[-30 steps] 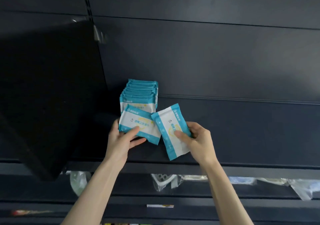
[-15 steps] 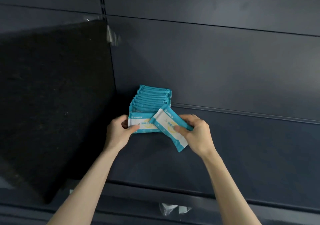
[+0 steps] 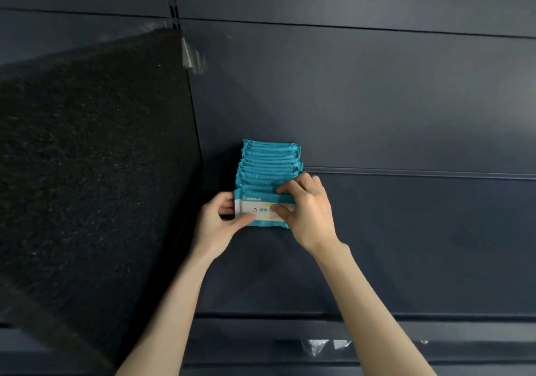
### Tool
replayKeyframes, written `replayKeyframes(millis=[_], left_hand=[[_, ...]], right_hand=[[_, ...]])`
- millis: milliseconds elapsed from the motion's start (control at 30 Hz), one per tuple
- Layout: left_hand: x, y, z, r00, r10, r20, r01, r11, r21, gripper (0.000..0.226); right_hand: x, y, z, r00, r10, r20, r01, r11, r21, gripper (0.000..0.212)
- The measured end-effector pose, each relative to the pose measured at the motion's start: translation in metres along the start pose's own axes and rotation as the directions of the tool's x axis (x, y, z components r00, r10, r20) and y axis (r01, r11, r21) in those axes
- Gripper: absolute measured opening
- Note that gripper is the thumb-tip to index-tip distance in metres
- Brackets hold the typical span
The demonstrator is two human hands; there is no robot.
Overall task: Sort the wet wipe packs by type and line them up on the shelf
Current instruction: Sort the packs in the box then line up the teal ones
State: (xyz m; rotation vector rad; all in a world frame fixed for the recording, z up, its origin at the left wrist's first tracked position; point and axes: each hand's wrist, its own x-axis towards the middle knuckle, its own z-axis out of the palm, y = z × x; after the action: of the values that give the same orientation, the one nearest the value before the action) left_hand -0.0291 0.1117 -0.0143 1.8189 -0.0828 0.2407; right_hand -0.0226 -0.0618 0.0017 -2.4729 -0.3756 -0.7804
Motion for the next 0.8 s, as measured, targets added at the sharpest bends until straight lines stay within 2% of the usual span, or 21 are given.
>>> replayKeyframes(millis=[67,133,267,333,533,633,733,800], left_hand=[[0.002,-0.002,0.004,0.999,0.025,-0.04,-0.024,0.999,0.025,0.031],[0.003,-0.006,0.005,0.996,0.038,-0.074,-0.034,0.998,0.06,0.029],[0.005,-0.012,0.005,0.993,0.077,-0.089,-0.066,0.99,0.122,0.026],[0.004,-0.011,0.007,0.992,0.09,-0.093,-0.077,0.988,0.137,0.026],[0.006,-0.016,0.004,0.987,0.097,-0.13,-0.073,0.982,0.175,0.027],[0.008,-0.017,0.004,0.984,0.08,-0.158,-0.051,0.983,0.177,0.039],[0.011,-0.018,0.005,0.992,0.055,-0.115,-0.035,0.985,0.169,0.061],[0.013,-0.018,0.005,0.996,0.054,-0.071,-0.04,0.982,0.186,0.06]], right_hand=[[-0.004,-0.002,0.006,0.997,0.027,-0.078,-0.033,0.997,-0.073,0.04],[-0.009,-0.001,0.007,0.991,0.099,-0.09,-0.107,0.99,-0.095,0.055],[-0.018,0.007,0.002,0.968,0.215,0.127,-0.208,0.976,-0.07,0.084],[-0.021,0.01,0.0,0.96,0.222,0.171,-0.217,0.975,-0.047,0.086],[-0.019,0.007,0.005,0.962,0.21,0.173,-0.202,0.977,-0.063,0.086],[-0.017,0.007,0.007,0.964,0.206,0.169,-0.193,0.977,-0.088,0.085],[-0.015,0.009,0.009,0.959,0.226,0.171,-0.206,0.97,-0.13,0.085],[-0.013,0.011,0.009,0.955,0.235,0.179,-0.212,0.967,-0.141,0.085]])
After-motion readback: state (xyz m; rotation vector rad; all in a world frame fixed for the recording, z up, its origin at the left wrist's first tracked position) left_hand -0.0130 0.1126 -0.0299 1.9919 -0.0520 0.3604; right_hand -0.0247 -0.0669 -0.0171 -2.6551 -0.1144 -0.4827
